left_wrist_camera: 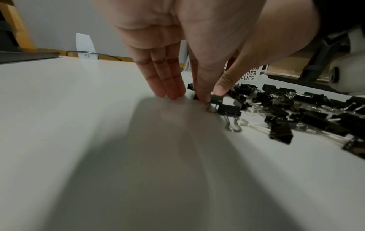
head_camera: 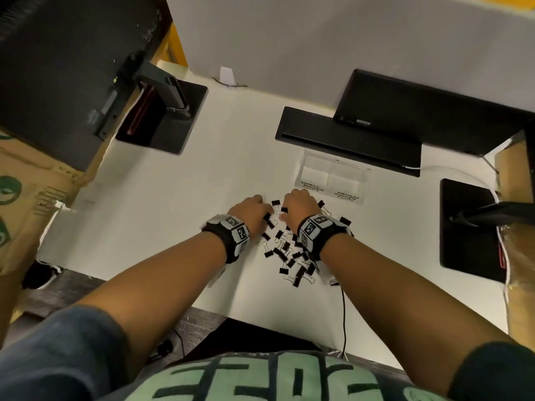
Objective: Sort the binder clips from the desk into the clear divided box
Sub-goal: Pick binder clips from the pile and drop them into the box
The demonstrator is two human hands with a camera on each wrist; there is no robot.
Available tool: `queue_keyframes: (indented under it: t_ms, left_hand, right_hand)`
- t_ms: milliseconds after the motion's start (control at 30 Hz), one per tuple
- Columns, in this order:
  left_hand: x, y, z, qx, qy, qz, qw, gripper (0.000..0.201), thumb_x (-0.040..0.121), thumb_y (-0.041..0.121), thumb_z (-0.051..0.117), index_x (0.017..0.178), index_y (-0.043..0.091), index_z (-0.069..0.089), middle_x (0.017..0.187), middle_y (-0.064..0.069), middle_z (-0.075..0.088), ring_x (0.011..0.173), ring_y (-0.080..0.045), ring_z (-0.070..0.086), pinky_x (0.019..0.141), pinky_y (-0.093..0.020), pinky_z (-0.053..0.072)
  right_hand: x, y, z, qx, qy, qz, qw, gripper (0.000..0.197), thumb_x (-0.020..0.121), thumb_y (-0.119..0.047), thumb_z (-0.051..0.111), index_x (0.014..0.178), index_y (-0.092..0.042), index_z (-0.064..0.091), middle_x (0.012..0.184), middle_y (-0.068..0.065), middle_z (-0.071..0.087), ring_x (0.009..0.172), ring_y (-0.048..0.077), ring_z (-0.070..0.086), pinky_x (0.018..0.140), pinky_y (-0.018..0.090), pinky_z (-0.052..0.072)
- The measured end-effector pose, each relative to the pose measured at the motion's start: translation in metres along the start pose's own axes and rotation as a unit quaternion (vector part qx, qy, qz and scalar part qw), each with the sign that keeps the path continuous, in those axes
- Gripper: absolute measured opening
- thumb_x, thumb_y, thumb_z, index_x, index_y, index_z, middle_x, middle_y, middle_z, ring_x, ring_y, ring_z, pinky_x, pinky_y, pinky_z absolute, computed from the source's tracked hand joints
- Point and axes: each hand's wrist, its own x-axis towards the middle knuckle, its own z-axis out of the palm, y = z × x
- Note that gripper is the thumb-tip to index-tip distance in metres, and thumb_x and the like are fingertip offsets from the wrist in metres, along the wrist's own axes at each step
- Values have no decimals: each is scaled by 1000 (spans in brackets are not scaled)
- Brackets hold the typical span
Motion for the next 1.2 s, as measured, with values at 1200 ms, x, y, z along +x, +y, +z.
queue_keyframes:
  t_ms: [1200]
  left_hand:
    - [-7,9,3,-67,-25,13,997,22,88,10,50,107,7,62,115,-8,52,97,-26,60,82,-30,47]
  right_hand:
    - [-11,11,-12,155,-16,72,985,28,87,-18,59,111,-4,59,115,12,60,100,26,59,82,35,49]
